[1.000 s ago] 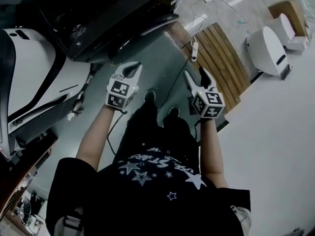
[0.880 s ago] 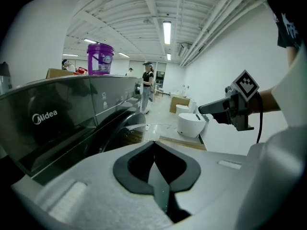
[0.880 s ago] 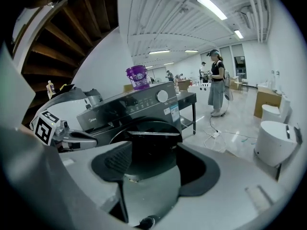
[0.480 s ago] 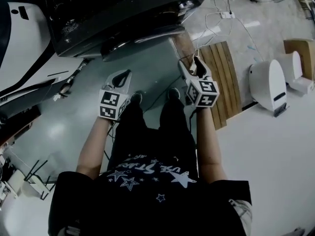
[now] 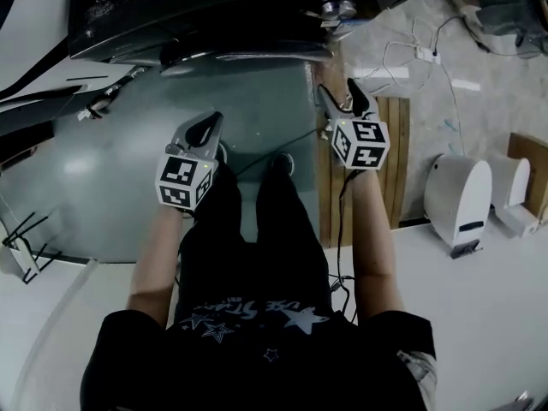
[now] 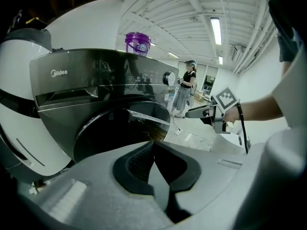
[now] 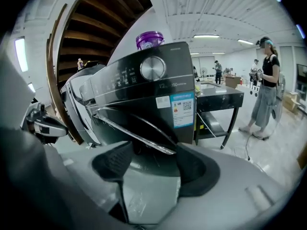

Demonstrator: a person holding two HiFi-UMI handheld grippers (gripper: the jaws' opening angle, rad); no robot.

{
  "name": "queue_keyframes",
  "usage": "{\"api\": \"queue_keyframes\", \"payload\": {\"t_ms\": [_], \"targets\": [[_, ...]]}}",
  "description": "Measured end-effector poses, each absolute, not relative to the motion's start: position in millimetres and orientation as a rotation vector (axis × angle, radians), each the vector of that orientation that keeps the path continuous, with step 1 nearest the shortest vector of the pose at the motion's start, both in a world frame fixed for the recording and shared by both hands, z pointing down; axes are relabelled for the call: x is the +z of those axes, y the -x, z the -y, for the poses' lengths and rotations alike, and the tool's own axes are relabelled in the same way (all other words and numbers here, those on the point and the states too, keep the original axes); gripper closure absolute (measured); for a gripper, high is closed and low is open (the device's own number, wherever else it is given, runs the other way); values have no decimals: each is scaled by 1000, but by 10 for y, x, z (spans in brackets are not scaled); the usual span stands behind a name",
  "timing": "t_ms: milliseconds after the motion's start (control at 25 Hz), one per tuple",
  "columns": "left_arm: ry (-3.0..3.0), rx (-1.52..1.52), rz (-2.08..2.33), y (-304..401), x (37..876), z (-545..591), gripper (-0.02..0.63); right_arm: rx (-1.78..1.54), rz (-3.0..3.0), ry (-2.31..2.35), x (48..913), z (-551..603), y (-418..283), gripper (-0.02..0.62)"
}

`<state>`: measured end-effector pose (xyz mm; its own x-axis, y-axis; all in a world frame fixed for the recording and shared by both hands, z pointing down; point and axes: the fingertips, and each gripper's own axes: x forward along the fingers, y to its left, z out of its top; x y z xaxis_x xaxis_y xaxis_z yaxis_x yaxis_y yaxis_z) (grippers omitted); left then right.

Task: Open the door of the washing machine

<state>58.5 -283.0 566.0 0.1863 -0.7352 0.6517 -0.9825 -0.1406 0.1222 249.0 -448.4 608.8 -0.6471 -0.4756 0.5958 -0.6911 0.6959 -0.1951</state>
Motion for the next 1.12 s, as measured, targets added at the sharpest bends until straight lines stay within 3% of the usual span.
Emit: {"api": "queue_keyframes", "payload": {"t_ms": [880, 1120], "targets": [[-1706, 527, 1757, -572, 6069, 2653, 595, 102, 2363, -553, 6821, 5083, -1872, 304], [-1707, 536, 1748, -611, 6109, 2631, 595, 72, 2349, -526, 6827, 5076, -1805, 371]]}}
